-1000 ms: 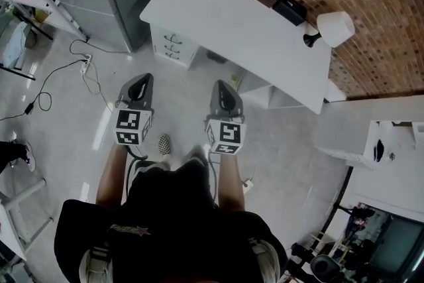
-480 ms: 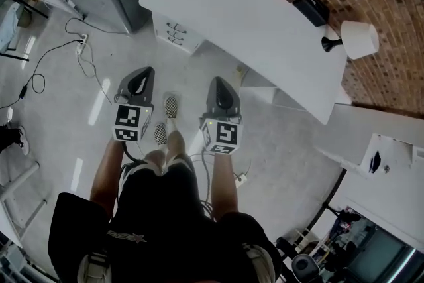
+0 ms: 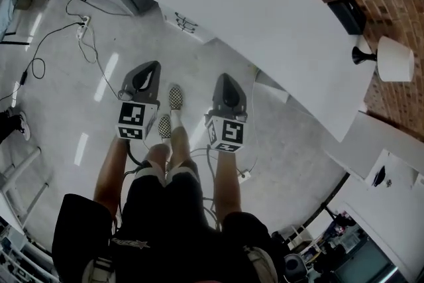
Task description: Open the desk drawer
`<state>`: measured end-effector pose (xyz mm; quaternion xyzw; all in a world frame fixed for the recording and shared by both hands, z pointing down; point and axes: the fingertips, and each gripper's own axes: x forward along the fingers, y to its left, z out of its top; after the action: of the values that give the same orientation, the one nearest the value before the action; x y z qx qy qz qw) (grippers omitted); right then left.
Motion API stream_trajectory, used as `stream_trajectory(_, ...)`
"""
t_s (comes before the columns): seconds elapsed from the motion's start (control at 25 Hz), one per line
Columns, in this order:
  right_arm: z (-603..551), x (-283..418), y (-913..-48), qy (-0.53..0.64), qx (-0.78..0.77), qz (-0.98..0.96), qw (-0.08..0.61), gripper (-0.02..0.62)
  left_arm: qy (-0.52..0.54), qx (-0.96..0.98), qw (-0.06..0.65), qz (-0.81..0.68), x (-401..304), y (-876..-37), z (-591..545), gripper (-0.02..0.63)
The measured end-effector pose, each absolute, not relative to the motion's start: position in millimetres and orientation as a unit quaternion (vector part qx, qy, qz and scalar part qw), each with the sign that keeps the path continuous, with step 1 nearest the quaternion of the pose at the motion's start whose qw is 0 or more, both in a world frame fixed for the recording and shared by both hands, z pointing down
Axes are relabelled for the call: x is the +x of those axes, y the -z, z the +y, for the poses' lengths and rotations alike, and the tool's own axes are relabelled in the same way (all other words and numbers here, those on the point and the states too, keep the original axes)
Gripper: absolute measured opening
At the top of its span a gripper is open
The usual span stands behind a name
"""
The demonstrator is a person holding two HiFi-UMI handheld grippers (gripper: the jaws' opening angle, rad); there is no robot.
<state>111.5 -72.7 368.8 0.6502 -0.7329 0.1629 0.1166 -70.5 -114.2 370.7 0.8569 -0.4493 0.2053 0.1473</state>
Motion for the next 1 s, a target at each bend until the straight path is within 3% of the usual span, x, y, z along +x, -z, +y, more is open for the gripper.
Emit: stream_trajectory(1.0, -129, 129, -570, -0.198, 0.635, -0.732, 0.151, 0.005, -0.225, 0.848, 0.196, -0.437, -45, -589, -172, 0.011)
